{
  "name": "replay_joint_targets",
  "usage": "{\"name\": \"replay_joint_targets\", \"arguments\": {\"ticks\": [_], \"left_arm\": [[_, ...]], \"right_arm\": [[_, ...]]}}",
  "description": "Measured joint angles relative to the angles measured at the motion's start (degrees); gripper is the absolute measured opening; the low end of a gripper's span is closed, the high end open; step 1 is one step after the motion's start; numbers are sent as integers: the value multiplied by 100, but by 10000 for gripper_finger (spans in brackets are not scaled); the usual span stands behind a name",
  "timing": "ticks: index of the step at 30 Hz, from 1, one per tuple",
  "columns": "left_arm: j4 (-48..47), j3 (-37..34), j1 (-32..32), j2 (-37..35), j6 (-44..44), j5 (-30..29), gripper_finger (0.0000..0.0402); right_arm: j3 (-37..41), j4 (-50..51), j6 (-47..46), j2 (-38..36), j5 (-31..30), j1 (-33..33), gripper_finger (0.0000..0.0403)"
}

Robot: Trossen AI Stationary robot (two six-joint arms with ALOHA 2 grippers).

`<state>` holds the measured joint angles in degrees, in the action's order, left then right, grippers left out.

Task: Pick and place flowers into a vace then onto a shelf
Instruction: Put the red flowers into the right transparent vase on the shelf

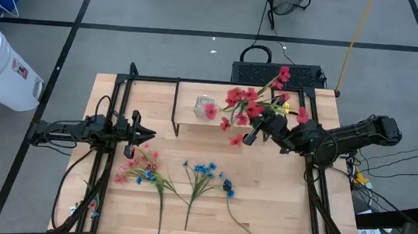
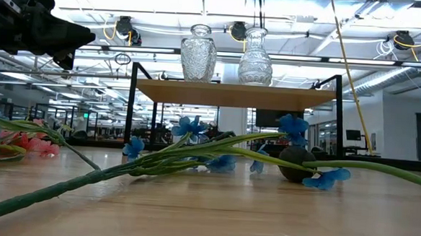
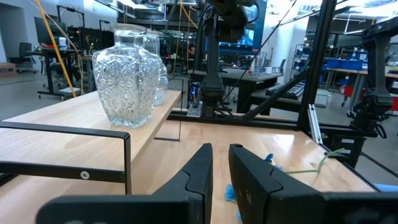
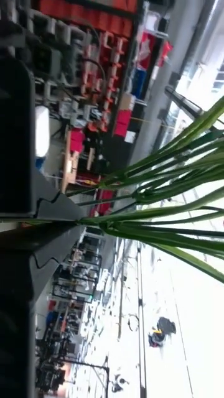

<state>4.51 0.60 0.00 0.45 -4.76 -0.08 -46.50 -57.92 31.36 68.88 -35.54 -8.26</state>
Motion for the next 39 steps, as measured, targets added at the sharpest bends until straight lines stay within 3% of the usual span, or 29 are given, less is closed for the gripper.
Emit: {"name": "replay_joint_targets", "arguments": {"ticks": [5, 17, 31, 39], "left_arm": [[0, 0, 1, 0, 1, 0, 58], [2, 2, 1, 2, -1, 0, 58], [0, 2, 1, 0, 1, 0, 58], [2, 2, -1, 2, 1, 0, 58]], "right_arm": [[0, -91, -34, 0, 430, 292, 0], [0, 82, -665, 0, 603, 922, 0], [-2, 556, -1013, 4, 556, 941, 0], [-2, 855, -1293, 4, 6, 957, 0]]}}
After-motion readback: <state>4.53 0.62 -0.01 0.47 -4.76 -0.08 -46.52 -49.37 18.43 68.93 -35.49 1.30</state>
